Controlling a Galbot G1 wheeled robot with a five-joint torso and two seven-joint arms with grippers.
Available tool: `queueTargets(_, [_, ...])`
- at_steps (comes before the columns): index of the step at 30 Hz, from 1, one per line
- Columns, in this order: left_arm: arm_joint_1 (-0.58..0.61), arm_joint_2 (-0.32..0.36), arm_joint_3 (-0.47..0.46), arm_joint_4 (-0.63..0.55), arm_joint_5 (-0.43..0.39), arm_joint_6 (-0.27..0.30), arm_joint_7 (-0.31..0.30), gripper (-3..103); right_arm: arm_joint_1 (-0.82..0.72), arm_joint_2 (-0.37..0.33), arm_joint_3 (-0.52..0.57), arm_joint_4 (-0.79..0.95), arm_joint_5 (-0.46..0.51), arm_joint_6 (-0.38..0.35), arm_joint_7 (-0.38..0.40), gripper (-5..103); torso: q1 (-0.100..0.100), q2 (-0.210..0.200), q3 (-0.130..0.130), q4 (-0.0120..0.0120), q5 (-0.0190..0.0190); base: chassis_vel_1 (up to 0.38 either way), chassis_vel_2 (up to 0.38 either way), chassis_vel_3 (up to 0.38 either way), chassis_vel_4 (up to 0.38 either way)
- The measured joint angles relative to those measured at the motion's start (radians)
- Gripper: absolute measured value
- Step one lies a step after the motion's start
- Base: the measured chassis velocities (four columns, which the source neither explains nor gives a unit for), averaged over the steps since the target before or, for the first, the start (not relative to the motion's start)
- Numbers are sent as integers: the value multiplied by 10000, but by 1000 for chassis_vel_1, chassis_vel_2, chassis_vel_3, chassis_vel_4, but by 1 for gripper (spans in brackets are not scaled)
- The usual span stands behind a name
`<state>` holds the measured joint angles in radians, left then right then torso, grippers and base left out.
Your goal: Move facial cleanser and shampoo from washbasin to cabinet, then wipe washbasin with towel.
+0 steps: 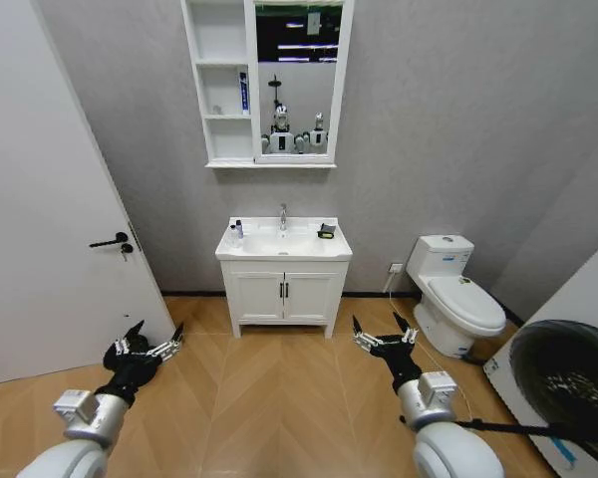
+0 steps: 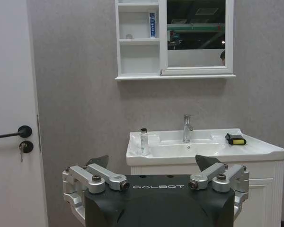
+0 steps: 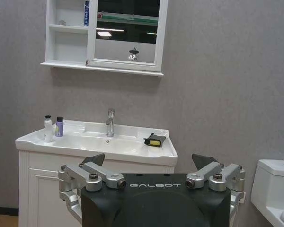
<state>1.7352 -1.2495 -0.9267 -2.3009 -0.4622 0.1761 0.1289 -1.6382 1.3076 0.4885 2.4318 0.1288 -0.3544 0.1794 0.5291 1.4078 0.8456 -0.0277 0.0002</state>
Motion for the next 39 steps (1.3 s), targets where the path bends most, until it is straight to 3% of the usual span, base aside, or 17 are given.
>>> queueTargets(28, [-39, -59, 88, 118, 102, -30, -4, 100, -15, 10, 99, -22, -94, -157, -180, 100, -1, 0, 0, 0, 0, 0, 0, 0, 0])
queueTargets(39, [-41, -109, 152, 98, 164, -35, -11, 100, -44, 20, 102, -69, -89, -1, -309, 100, -1, 1, -1, -2, -1, -122, 115, 131, -120])
